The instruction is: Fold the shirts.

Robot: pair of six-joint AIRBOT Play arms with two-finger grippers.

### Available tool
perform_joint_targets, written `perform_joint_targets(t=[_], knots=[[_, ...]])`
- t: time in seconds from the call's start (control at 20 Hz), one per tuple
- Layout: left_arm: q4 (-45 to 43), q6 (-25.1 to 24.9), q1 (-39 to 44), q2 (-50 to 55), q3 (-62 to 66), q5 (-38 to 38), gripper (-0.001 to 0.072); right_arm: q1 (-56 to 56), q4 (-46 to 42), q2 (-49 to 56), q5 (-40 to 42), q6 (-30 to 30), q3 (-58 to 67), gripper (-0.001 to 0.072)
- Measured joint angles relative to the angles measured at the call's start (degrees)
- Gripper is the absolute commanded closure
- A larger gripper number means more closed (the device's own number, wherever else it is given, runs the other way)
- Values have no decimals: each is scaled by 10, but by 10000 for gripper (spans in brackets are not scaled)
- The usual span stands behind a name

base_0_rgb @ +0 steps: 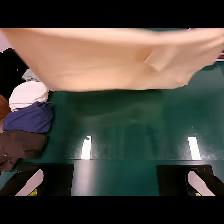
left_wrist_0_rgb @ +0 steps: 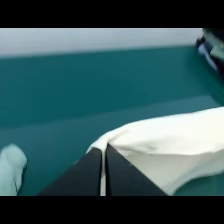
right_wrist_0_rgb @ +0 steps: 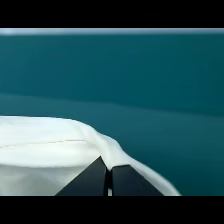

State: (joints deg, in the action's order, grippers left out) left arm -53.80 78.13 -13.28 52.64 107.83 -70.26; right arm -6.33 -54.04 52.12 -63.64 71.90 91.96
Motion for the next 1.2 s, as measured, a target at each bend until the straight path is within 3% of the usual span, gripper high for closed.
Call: perform_joint_targets(t=[0.2,0.45,0.65,0.9,1.2], knots=[[8,27,0,-16,176,10,681,0,-95,-59,4,47,125,698],[35,41,0,-26,231,28,681,0,-200,-54,-51,91,254,698],[37,43,0,-25,132,28,681,0,-223,21,-133,102,291,698],[35,44,0,24,-93,-33,681,7,-230,142,-236,105,185,698],[31,32,0,183,-257,-43,680,43,-236,302,-239,98,83,698]])
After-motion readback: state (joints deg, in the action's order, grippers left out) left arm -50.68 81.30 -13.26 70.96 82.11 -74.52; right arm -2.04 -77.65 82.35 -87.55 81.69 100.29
